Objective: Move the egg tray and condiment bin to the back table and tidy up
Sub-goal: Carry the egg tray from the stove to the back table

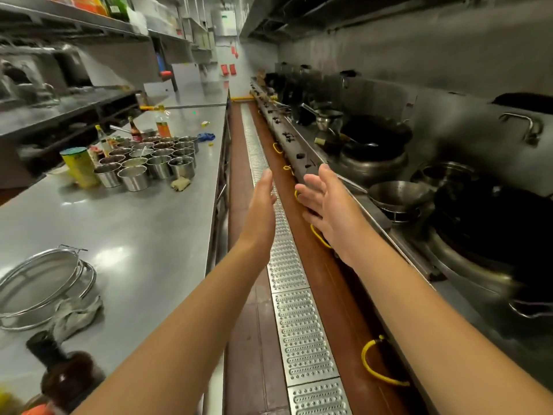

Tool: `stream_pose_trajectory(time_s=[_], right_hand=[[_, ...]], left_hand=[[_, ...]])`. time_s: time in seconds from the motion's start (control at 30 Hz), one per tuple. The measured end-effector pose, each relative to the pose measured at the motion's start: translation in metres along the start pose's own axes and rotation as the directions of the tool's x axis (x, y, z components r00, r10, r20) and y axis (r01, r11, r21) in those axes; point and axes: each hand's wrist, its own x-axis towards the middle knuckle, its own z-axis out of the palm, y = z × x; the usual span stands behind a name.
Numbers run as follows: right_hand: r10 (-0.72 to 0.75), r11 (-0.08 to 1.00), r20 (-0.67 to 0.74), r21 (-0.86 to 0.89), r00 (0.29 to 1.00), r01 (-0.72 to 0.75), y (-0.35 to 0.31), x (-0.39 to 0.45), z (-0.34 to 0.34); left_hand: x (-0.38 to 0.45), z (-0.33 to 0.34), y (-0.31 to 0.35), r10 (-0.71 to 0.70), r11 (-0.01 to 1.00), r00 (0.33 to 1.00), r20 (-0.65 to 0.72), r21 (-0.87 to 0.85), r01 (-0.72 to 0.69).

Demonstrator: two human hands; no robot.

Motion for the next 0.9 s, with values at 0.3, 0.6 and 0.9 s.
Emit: stream_pose_trajectory(time_s=[0.3,0.6,0.9], right_hand=[[0.142,0.99,0.388,-0.032,0.911,-0.14,0.034,0.108,0.084],[0.276,0.955,0.793,-0.161,0.543,-0.251,0.082,0.062,0.212],[0.359,0.921,0.893,-0.291,0.272,-0.26,0.101,-0.03,0.291]], left_hand=[[0.048,-0.087,-0.014,-0.027,0.999,0.889,-0.456,0.006,0.033],[-0.039,-0.186,-0.017,-0.022,1.0,0.556,-0.831,-0.011,0.023],[-0.146,-0.239,-0.009,0.031,0.999,0.294,-0.955,0.04,0.024]])
